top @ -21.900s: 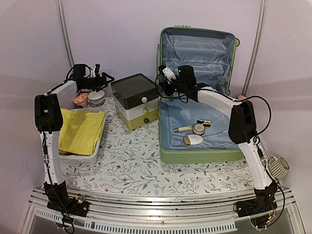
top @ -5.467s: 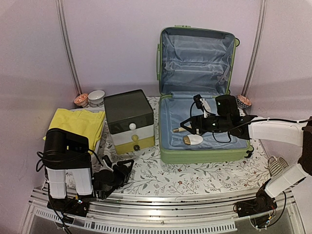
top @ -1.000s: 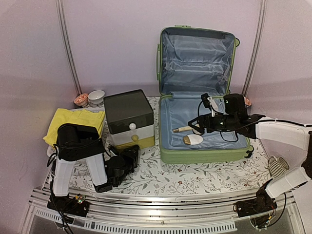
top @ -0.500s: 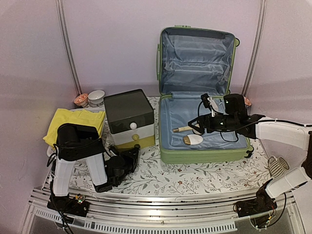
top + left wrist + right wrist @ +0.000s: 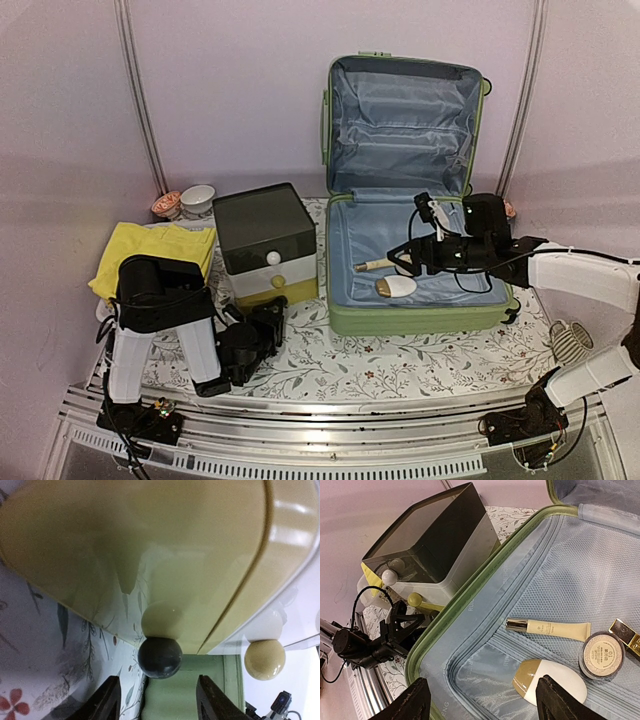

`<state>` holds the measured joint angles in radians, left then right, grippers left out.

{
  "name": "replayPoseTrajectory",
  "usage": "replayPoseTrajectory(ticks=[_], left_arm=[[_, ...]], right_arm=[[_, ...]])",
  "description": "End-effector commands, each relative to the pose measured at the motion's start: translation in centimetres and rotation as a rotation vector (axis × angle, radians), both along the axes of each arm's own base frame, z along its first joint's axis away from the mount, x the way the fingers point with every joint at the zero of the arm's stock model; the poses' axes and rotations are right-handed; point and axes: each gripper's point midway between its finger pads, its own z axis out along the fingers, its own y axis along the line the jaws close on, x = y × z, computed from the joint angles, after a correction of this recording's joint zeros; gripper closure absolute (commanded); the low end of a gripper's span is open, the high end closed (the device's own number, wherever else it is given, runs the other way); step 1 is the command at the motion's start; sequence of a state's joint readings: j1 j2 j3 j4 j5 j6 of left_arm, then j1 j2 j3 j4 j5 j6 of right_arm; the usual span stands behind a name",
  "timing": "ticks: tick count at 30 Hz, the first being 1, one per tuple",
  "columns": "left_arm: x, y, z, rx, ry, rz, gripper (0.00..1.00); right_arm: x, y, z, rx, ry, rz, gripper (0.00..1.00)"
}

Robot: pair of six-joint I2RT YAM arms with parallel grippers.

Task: Open, take out, and arrange the luggage
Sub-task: Open the drawer of the storage box.

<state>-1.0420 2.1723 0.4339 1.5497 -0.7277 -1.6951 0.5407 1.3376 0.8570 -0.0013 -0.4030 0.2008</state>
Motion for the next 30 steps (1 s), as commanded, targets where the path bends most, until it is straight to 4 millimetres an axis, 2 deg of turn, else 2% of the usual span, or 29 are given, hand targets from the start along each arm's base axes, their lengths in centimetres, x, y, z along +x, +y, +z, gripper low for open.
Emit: replayPoseTrajectory(ticks=[1,18,20,24,30], left_arm=[[0.4,0.2,-0.3,-0.022,0.0,0.015,0.46],[2.5,0.3,-0.3,-0.057,-0.003,0.076,0.47],[2.7,0.6,-0.1,-0.055,-0.005,0.09,0.5],[2.9,0.9,0.2,-0.037,-0.013,0.102,0.63],[3.1,1.1,0.5,-0.018,-0.03,0.094,0.67]], right_arm=[[-0.3,-0.5,0.5,0.0,-0.015,0.0,0.26],[-0.4,-0.7,0.7,-0.011,-0.025,-0.002,0.26],[-0.3,-0.7,0.7,-0.012,-0.027,-0.002,0.26],[-0.4,-0.8,0.8,-0.013,-0.028,-0.001,0.26],[-0.4,-0.8,0.8,-0.014,-0.03,-0.001,0.26]])
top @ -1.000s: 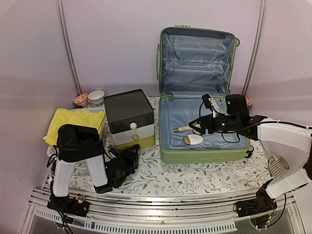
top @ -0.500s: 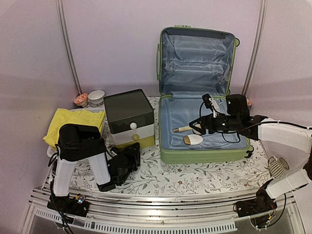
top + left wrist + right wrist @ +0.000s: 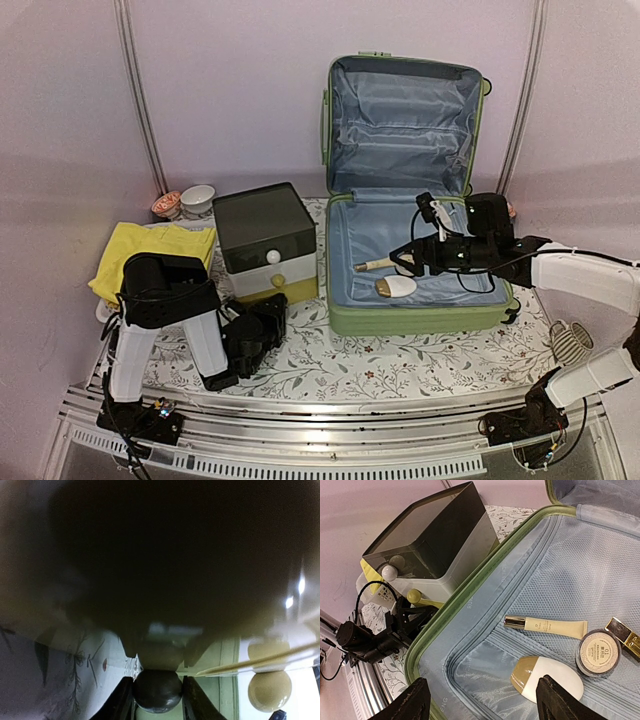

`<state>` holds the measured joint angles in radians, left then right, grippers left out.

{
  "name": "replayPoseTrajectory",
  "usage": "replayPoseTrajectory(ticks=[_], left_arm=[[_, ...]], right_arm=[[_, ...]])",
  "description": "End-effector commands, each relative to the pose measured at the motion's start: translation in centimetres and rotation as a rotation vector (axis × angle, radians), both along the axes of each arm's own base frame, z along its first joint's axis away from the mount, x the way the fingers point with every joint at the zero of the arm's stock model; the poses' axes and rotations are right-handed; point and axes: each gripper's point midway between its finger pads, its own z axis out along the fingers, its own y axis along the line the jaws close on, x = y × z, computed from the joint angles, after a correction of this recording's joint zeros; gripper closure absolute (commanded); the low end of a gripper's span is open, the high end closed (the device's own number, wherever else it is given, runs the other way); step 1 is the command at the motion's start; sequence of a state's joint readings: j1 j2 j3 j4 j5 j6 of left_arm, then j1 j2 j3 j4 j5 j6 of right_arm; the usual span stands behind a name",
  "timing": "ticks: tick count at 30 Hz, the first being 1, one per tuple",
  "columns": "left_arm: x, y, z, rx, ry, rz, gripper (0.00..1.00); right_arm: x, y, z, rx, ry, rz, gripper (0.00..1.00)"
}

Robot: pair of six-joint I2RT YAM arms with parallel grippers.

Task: Open, take out, and arrange the luggage
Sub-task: Open the drawer of the storage box.

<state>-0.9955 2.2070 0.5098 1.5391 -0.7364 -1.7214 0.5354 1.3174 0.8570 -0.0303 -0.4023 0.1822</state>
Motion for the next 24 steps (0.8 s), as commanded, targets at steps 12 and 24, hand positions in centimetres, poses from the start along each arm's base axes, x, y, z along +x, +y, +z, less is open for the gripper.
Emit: replayPoseTrajectory(ticks=[12,24], left_arm=[[-1.5,-1.0,-0.1,0.003,0.028,-0.014,0.69],[-5.5,-2.7,-1.0,-0.012,0.073,-0.069,0.69]], right_arm=[[-0.2,-0.4,0.8,0.007,-0.021,0.0,0.26],[-0.6,-0.4,1.1,0.017,-0.022,0.003,0.26]])
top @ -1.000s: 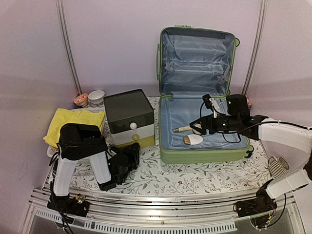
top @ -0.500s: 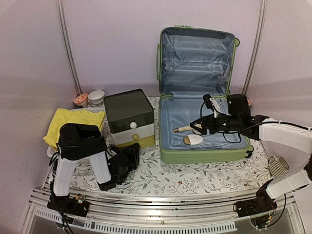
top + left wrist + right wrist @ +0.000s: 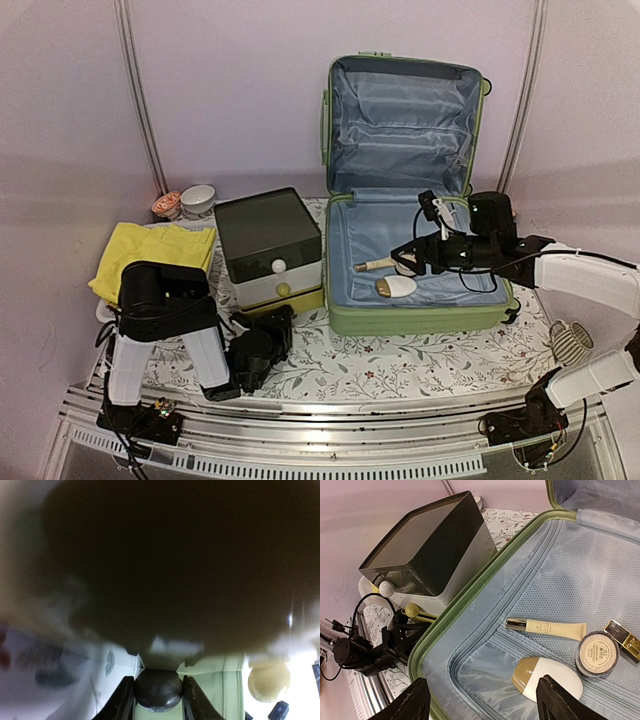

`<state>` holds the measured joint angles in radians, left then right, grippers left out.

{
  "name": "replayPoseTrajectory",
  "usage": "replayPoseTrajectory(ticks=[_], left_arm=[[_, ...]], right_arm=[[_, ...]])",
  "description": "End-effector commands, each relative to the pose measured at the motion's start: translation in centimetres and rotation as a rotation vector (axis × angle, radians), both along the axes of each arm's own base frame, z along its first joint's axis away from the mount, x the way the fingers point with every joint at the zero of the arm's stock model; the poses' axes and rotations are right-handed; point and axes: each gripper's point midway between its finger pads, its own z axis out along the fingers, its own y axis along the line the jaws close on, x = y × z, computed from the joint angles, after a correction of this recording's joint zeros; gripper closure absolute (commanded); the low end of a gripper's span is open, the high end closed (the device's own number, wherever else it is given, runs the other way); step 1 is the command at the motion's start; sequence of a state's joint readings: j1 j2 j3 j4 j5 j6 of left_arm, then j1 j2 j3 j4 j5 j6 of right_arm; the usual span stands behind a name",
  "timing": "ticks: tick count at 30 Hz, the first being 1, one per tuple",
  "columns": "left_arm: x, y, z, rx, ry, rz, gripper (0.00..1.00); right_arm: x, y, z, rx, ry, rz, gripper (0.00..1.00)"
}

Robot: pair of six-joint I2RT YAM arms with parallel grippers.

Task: Open, take out, and arrange the luggage
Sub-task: Open the drawer of the storage box.

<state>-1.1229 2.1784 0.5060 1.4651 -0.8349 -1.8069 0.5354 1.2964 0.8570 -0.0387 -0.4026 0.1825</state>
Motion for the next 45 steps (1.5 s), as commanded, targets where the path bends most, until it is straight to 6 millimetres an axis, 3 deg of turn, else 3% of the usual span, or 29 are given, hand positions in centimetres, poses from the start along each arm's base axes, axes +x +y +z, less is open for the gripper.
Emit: replayPoseTrajectory(ticks=[1,13,17,24,30,36,40,45], left_arm=[[-2.7,-0.6,-0.9,0.018,0.049,-0.052,0.69],[-5.7,-1.1,-1.7,0.019,0.09,-0.078,0.66],[-6.6,-0.4,-2.1,0.063,0.119,-0.072,0.6],[-7.0,2.1,-1.9,0.117,0.122,-0.043,0.62],[-8.1,2.3,-0.4,0.177,0.114,-0.108,0.43],[-9.3,4.2,0.8,0.405,0.162,-0.154,0.39],[-10.1,5.5,3.7,0.605,0.129,-0.151,0.37],[-10.1,3.5,8.4,0.861,-0.038,-0.296,0.39]], right_arm=[[-0.3,-0.3,0.5,0.01,-0.012,0.001,0.26],[-0.4,0.1,0.4,0.031,0.005,0.019,0.26],[-0.4,0.1,0.2,0.028,0.011,0.02,0.26],[-0.2,0.6,-0.8,0.025,0.043,0.036,0.26],[0.1,0.8,-0.5,0.027,0.04,0.039,0.26],[0.0,0.8,-0.5,0.026,0.037,0.044,0.26],[0.1,0.9,-0.9,0.019,0.042,0.049,0.26],[0.4,1.1,-1.0,0.018,0.04,0.051,0.26]])
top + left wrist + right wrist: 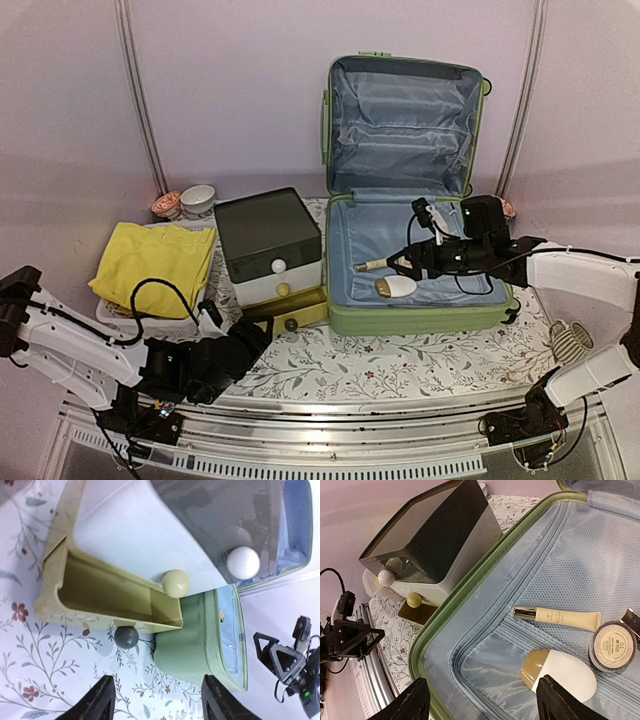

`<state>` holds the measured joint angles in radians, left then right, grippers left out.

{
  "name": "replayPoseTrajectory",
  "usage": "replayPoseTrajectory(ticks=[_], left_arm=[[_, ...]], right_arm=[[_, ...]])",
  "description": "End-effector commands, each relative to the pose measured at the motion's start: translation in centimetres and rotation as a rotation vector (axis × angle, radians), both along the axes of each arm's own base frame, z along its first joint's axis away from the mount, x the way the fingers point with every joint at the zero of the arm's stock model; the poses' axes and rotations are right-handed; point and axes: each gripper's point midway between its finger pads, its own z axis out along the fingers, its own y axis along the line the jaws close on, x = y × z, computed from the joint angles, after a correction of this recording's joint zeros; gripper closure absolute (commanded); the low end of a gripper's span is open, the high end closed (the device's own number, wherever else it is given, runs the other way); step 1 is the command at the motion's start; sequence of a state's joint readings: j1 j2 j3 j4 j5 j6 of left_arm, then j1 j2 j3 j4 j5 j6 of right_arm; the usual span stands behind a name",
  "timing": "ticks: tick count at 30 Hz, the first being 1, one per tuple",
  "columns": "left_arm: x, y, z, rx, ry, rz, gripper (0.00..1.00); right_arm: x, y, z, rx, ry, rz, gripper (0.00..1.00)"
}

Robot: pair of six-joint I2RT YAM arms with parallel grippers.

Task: Open, take out, and arrange the luggage
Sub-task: Open the drawer of the storage box.

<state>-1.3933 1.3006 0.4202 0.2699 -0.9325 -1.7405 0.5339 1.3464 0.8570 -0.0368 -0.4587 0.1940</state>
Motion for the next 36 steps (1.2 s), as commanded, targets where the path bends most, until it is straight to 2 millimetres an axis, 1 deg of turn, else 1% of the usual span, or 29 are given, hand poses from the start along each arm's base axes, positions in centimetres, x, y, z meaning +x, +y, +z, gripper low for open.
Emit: replayPoseTrajectory(ticks=[1,3,4,5,6,8,11,13,15,16,18,19,23,26,27,28,31,33,36], left_arm=[[-0.6,0.0,1.7,0.456,-0.147,-0.196,0.4],[-0.8,-1.2,3.1,0.577,-0.218,-0.32,0.45],[-0.9,-1.8,3.8,0.637,-0.257,-0.39,0.49],[-1.2,-2.5,4.0,0.663,-0.267,-0.476,0.6],[-1.1,-2.8,4.3,0.684,-0.276,-0.547,0.76],[-0.3,-2.3,4.4,0.714,-0.265,-0.626,1.0],[0.7,-1.8,5.0,0.752,-0.312,-0.729,1.0],[1.1,-1.6,5.6,0.818,-0.344,-0.76,1.0],[1.3,-1.9,5.9,0.889,-0.376,-0.814,1.0],[1.3,-2.5,5.9,0.912,-0.394,-0.862,1.0],[0.8,-3.8,5.1,0.95,-0.425,-0.997,1.0],[0.8,-4.3,4.5,0.989,-0.422,-1.042,1.0],[2.4,-4.6,1.1,1.156,-0.287,-1.153,1.0],[4.8,-4.0,-1.1,1.272,-0.173,-1.133,1.0],[5.5,-3.8,-1.3,1.3,-0.161,-1.115,1.0],[6.0,-3.7,-1.3,1.323,-0.157,-1.096,1.0],[7.6,-3.2,-0.6,1.37,-0.158,-1.01,1.0],[8.1,-2.8,0.0,1.391,-0.167,-0.972,1.0],[8.0,-2.3,0.3,1.425,-0.169,-0.975,1.0]], right_arm=[[0.7,0.4,0.8,0.015,-0.027,0.01,0.26],[0.8,0.5,0.9,0.015,-0.026,0.012,0.26],[0.8,0.5,0.9,0.016,-0.026,0.013,0.26],[0.8,0.5,1.1,0.017,-0.03,0.015,0.26],[0.8,0.6,1.1,0.018,-0.03,0.017,0.26],[0.8,0.5,1.1,0.014,-0.032,0.015,0.26],[0.8,0.5,1.2,0.014,-0.033,0.015,0.26],[0.7,0.5,1.3,0.015,-0.033,0.017,0.26],[0.7,0.4,1.4,0.014,-0.035,0.014,0.26],[0.7,0.4,1.5,0.014,-0.037,0.013,0.26],[0.7,0.3,1.5,0.012,-0.038,0.008,0.26],[0.7,0.3,1.5,0.012,-0.038,0.007,0.26],[0.8,0.3,1.5,0.007,-0.033,0.006,0.26],[0.9,0.3,1.6,0.006,-0.034,0.006,0.26],[1.0,0.3,1.7,0.004,-0.036,0.005,0.26],[1.0,0.2,1.8,0.002,-0.04,0.002,0.26],[0.8,0.1,2.1,-0.001,-0.046,-0.002,0.26],[0.8,-0.1,2.0,-0.006,-0.046,-0.005,0.26],[0.8,-0.2,2.0,-0.013,-0.049,-0.008,0.26]])
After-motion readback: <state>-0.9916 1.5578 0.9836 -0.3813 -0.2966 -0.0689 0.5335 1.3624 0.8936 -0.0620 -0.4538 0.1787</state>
